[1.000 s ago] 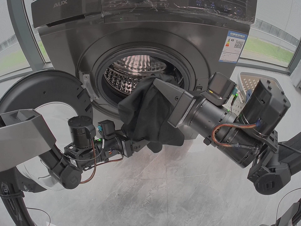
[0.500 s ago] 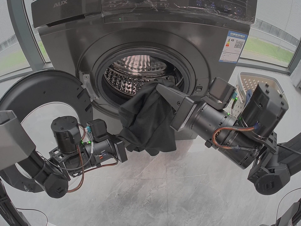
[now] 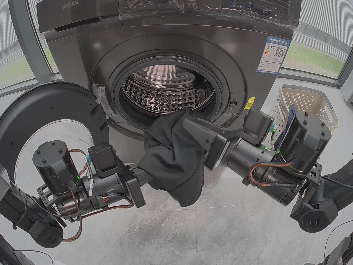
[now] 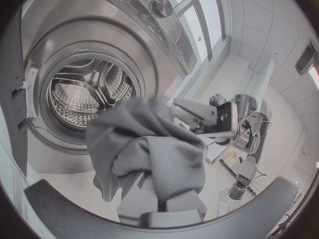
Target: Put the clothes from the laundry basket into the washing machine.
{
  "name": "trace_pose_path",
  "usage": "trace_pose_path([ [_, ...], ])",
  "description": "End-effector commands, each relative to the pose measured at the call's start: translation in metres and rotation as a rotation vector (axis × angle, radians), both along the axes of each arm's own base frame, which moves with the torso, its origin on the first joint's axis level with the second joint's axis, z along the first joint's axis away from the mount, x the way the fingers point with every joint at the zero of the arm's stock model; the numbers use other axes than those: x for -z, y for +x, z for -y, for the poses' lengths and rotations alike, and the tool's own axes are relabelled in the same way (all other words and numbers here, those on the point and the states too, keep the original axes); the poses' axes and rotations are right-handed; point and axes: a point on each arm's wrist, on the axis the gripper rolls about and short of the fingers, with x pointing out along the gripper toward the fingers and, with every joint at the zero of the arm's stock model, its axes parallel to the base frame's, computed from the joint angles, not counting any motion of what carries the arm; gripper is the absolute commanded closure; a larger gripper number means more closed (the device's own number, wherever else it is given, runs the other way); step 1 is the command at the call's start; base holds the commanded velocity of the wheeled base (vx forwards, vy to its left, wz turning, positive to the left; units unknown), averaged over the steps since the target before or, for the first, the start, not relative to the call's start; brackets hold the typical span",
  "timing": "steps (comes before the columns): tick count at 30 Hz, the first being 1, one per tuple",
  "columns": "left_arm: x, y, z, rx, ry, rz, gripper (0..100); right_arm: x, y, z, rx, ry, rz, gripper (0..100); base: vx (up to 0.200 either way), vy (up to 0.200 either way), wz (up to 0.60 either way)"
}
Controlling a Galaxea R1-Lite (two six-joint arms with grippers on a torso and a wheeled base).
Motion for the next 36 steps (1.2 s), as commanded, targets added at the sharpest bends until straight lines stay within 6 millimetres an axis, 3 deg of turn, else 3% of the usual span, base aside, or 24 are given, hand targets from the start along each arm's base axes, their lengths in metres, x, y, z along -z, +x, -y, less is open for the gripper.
trace_pose_path([
  [1,-0.010,-0.002,-0.003,-0.006,-0.026,0.034,100,0.009,-0.001,0.003,0.007,-0.045,-0.012,0,0.000,0.000,0.00],
  [8,-0.023,0.009,0.002,-0.073,-0.096,0.056,100,0.040,-0.005,0.021,0.034,-0.195,-0.033,0,0.000,0.000,0.00],
  [14,-0.020,0.013,0.004,-0.101,-0.093,0.045,100,0.047,-0.007,0.025,0.010,-0.243,-0.026,0,0.000,0.000,0.00],
  [22,-0.021,0.013,0.003,-0.126,-0.099,0.044,100,0.060,-0.002,0.020,0.006,-0.298,-0.028,0,0.000,0.000,0.00],
  [27,-0.020,0.014,0.004,-0.126,-0.097,0.042,100,0.069,0.013,0.012,0.022,-0.328,-0.019,0,0.000,0.000,0.00],
  [36,-0.018,0.017,0.006,-0.128,-0.092,0.036,100,0.064,0.015,-0.007,-0.059,-0.289,0.056,0,0.000,0.000,0.00],
])
